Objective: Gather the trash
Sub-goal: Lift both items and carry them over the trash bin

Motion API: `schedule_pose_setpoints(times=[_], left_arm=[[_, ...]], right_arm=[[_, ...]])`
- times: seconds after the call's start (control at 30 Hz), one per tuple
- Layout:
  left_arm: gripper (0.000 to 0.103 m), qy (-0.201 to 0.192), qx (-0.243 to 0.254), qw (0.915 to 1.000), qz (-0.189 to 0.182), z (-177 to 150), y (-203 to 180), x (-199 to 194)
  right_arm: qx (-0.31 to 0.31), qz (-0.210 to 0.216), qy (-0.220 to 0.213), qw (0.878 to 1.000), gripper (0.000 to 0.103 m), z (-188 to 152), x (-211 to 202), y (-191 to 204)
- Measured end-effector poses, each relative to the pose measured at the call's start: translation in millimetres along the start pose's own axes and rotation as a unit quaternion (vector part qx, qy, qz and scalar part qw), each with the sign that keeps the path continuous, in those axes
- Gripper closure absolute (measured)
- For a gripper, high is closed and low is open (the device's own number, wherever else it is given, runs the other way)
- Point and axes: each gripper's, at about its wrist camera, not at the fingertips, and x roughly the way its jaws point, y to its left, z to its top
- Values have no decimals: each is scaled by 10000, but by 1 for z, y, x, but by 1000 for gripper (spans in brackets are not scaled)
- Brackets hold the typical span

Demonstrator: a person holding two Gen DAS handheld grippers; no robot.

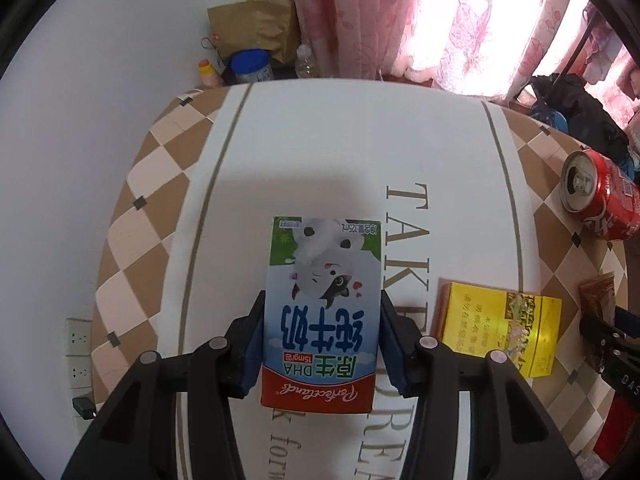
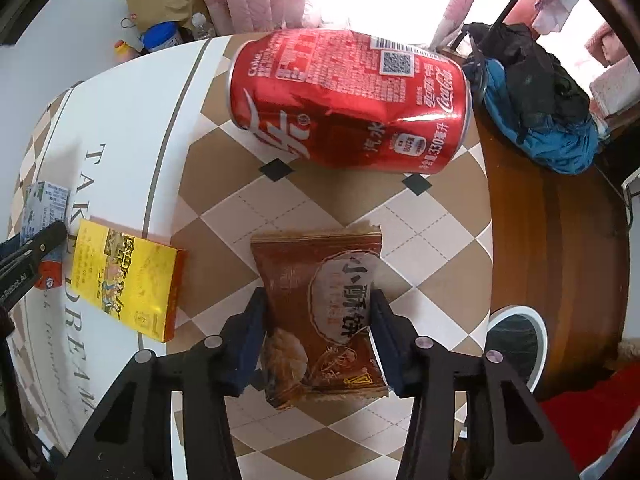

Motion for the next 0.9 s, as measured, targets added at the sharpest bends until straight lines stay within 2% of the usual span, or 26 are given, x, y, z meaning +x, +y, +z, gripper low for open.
schedule_pose_setpoints(times=[0.23,0.43,0.5,0.67,0.8,0.9], left_arm=[[57,-408,-29,9991,-65,-25,0,-46],[57,-794,-87,9962,-343,-51,-10,-104],[57,-936,-76,9944,-493,-63,-17,-128],[57,-1283,91,9891,-722,-91,-44,-184],[57,-1617,354,9827,-829,-111,-78,-225],[57,-1759,512,9775,-1050,-119,-109,-247]], right_arm=[[287,323,-302,9986,54,-18,-22,-10],[543,566,-848,9933,54,-56,-70,-23],[525,479,-1161,9907,54,-73,-91,-29],[906,631,-1686,9795,54,-119,-144,-60],[1220,791,-2015,9687,54,-158,-183,-97],[1440,877,-2210,9606,54,-185,-207,-130]])
